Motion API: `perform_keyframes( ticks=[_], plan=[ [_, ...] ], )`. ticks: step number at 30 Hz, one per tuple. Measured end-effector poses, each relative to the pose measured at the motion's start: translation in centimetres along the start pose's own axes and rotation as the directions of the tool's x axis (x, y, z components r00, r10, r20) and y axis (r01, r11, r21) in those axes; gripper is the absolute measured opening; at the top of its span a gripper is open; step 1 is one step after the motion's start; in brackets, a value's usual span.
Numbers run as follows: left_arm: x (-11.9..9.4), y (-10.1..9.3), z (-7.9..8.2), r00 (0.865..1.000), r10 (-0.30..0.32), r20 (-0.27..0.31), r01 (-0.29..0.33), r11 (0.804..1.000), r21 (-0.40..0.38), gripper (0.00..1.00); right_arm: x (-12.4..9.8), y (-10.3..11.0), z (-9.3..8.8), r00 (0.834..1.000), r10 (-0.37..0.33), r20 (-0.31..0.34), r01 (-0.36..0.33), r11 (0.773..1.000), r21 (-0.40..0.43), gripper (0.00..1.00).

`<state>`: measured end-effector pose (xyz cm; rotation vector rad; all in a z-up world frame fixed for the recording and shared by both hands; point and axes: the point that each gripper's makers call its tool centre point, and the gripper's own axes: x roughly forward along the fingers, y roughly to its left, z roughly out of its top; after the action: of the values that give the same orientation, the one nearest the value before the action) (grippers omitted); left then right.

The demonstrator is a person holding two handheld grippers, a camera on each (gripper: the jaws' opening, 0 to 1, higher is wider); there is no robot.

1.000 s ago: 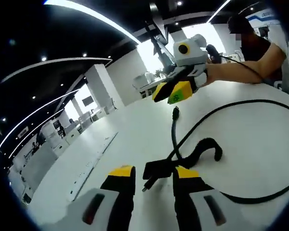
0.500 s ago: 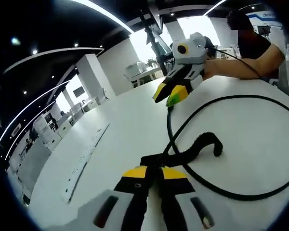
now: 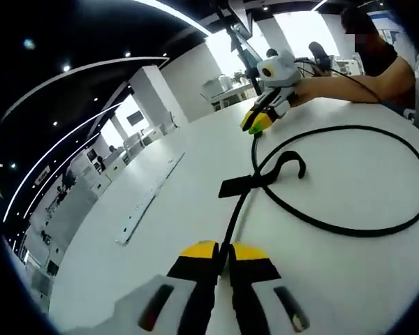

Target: Find the charging cable on the desk, coil it up and secure with Velcro.

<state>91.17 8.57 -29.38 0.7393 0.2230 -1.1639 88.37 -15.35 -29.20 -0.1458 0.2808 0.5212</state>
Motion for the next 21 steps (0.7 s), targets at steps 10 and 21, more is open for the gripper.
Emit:
perform_keyframes(
  ticks=[10,21],
  plan=[
    [-2.4,-0.5,-2.1,0.996,-0.006,-0.086,0.009,0.999,0.033,0.07,0.1,0.8,0.0,0.999,0.035,-0.016,-0.035,0.999,-0.026,0.15],
    [-2.3,-0.7,-1.9,0.997,-0.012,-0.071,0.016,0.999,0.045,0.07,1.2,8.6,2.5,0.968,0.25,0.015,-0.23,0.909,-0.347,0.17]
  ],
)
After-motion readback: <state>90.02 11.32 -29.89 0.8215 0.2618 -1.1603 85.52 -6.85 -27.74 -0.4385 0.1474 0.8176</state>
